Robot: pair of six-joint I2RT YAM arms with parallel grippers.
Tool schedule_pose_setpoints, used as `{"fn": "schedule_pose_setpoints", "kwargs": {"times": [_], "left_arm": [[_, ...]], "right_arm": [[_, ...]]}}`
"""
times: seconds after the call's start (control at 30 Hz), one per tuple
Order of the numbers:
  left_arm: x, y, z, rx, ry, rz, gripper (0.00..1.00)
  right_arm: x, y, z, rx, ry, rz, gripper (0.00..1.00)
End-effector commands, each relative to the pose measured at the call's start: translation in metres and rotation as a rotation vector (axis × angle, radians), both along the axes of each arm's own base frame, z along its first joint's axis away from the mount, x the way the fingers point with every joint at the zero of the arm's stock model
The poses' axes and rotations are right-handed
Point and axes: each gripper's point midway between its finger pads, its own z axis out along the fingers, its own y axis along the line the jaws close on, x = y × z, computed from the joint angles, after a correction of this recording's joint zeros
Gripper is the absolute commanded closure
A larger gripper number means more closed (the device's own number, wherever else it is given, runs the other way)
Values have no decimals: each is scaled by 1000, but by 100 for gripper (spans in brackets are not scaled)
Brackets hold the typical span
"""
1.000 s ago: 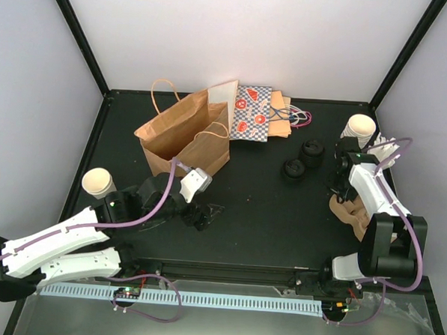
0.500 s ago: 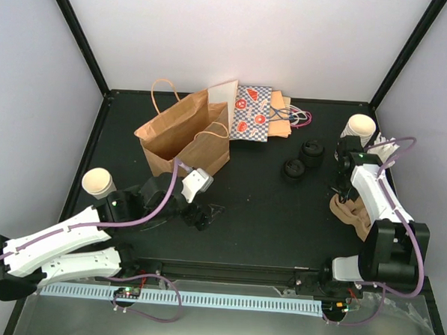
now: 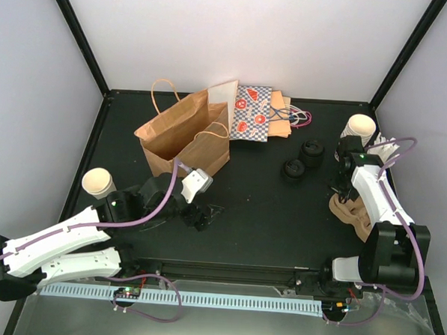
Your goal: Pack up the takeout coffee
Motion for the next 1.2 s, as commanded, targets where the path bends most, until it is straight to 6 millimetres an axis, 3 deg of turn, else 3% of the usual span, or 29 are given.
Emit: {"fn": "schedule_pose_setpoints", "kwargs": {"times": [0.0, 0.33, 0.53, 0.63, 0.87, 1.17], "left_arm": [[-3, 5, 10, -17, -12, 1, 1], [-2, 4, 10, -19, -12, 3, 1], [-2, 5, 9, -15, -11, 3, 1], [-3, 6, 9, -14, -11, 3, 1], [-4, 7, 9, -17, -9, 1, 1], [-3, 5, 8, -18, -6, 4, 1]], "right_arm": [[11, 3, 9, 22, -57, 13, 76], [6, -1, 13, 2, -58, 6, 77], [18, 28, 24, 143, -191, 105, 79], [19, 32, 26, 164, -210, 115, 79], [14, 28, 19, 139, -175, 108, 79], [11, 4, 1, 18, -75, 54, 64]]}}
